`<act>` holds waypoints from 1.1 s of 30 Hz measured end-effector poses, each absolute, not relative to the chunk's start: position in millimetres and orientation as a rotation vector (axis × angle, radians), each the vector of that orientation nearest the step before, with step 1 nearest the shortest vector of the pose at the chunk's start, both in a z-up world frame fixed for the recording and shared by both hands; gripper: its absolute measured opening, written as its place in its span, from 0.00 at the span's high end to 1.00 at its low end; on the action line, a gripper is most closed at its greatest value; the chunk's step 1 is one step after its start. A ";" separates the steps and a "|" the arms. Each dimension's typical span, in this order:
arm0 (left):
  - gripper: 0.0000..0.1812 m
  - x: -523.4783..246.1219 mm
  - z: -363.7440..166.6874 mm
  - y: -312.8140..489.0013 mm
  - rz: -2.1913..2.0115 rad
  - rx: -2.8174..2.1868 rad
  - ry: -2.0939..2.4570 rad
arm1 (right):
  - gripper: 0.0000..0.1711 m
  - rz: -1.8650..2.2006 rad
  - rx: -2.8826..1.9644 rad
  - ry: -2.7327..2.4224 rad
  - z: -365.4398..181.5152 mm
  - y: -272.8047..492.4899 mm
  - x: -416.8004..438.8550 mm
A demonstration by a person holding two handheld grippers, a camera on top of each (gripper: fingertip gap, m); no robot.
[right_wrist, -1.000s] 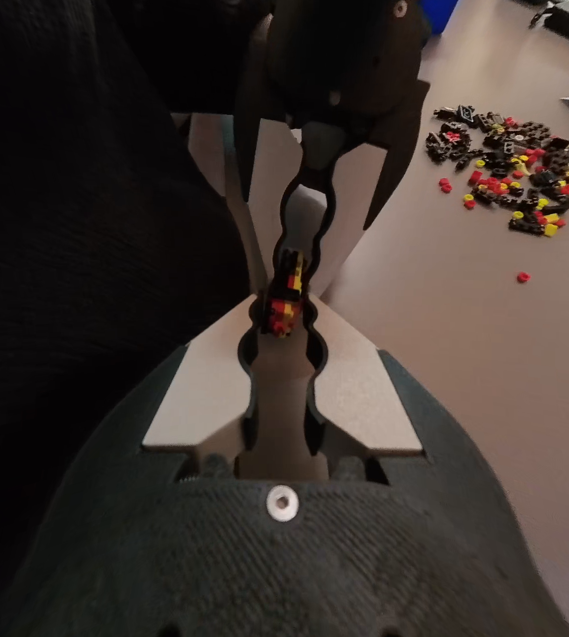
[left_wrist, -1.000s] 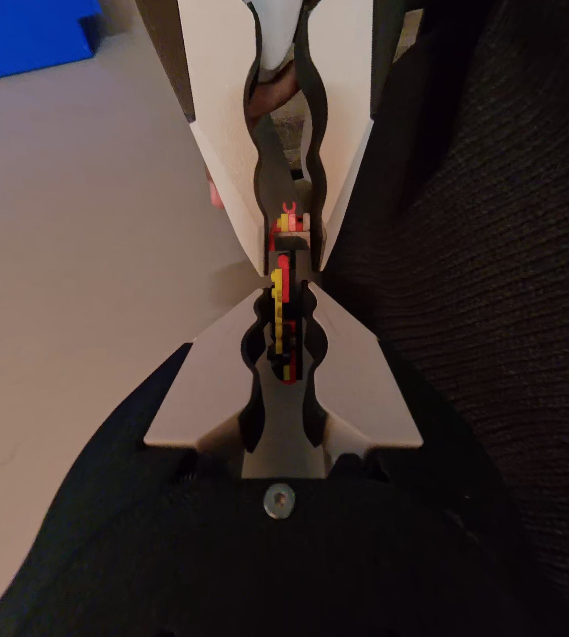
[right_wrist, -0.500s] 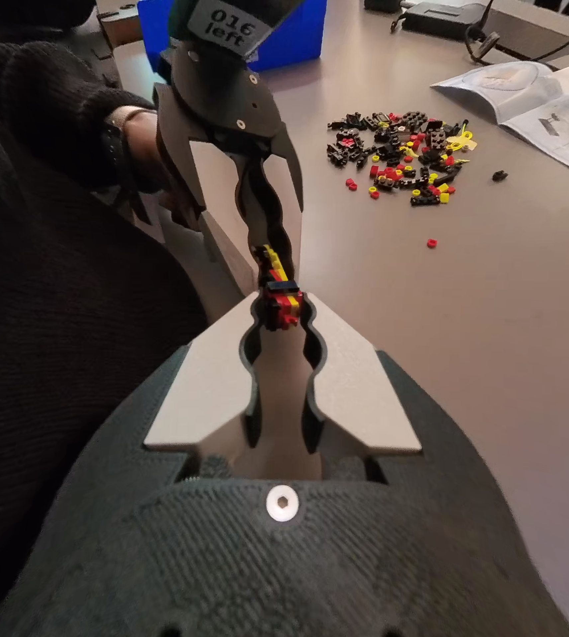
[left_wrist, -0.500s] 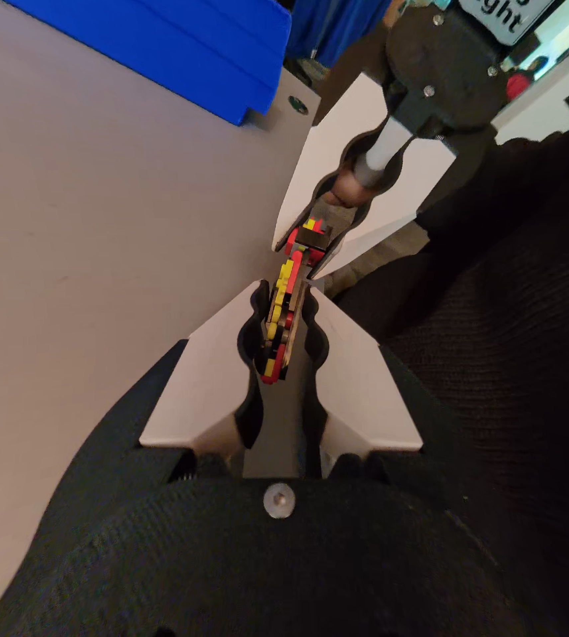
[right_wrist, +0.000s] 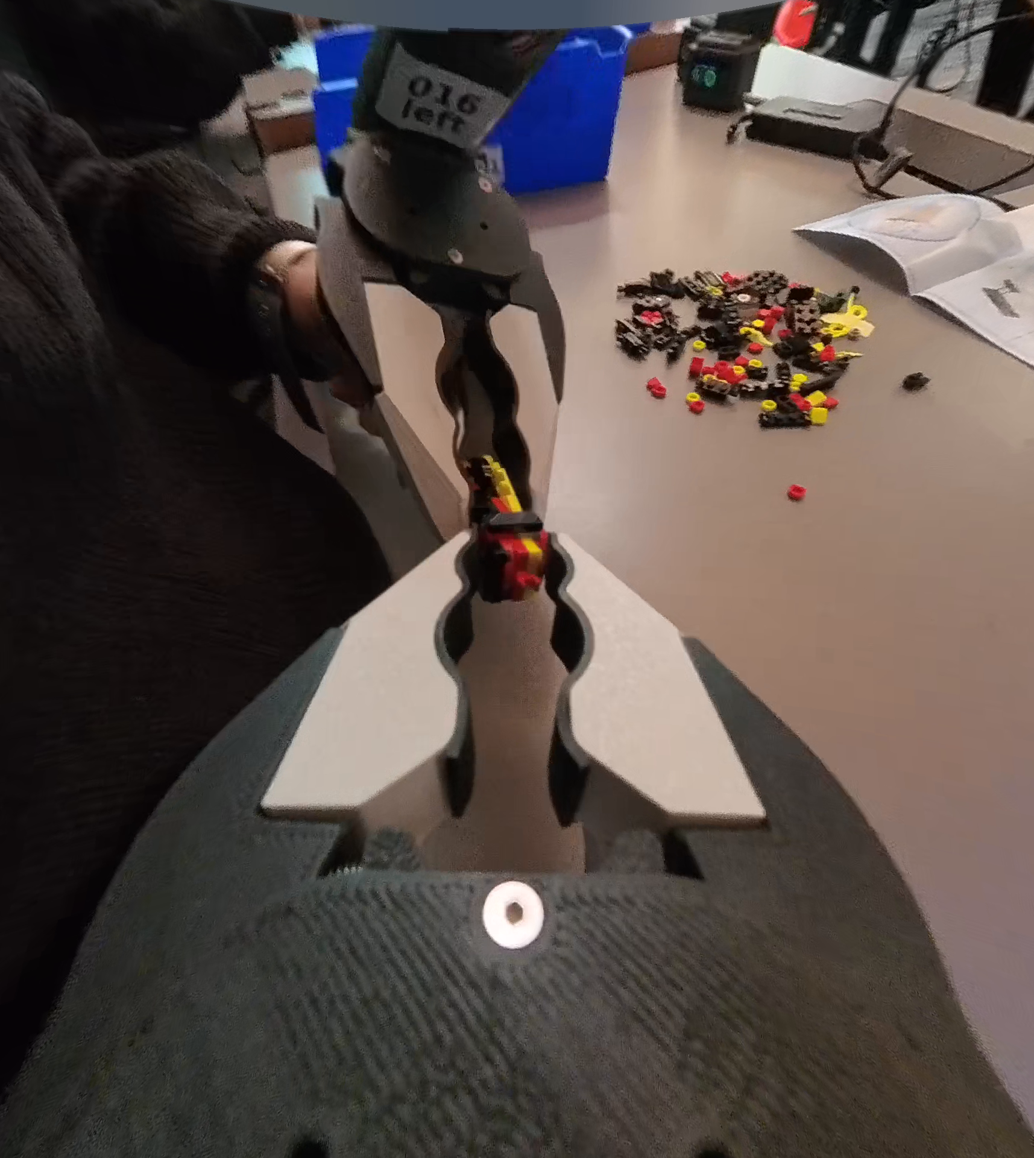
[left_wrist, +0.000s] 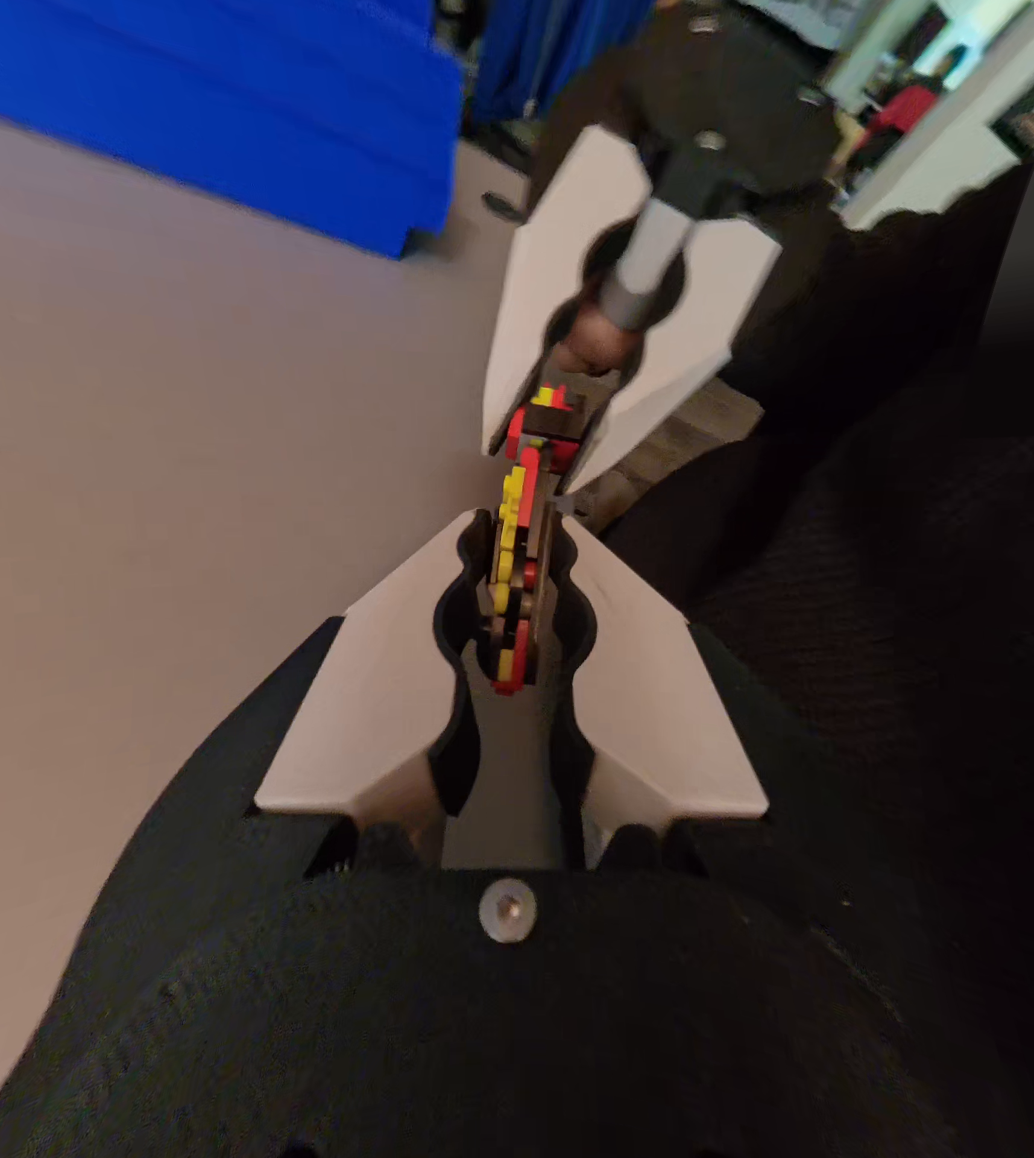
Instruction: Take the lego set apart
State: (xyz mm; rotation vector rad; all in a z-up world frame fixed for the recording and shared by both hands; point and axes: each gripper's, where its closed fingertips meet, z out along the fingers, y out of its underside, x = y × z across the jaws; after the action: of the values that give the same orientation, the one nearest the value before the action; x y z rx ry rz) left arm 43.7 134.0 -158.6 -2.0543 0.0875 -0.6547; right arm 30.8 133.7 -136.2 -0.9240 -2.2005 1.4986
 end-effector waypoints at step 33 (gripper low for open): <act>0.87 108.7 -108.0 84.0 -1.091 -1.775 0.328 | 0.87 2.203 -0.717 -2.408 -99.1 88.7 104.6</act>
State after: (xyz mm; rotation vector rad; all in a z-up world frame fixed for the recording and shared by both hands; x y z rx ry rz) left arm 108.7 84.0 -108.0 -1.7747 0.3284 -1.0909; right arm 104.6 88.7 -99.1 -0.7170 -2.4077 2.2034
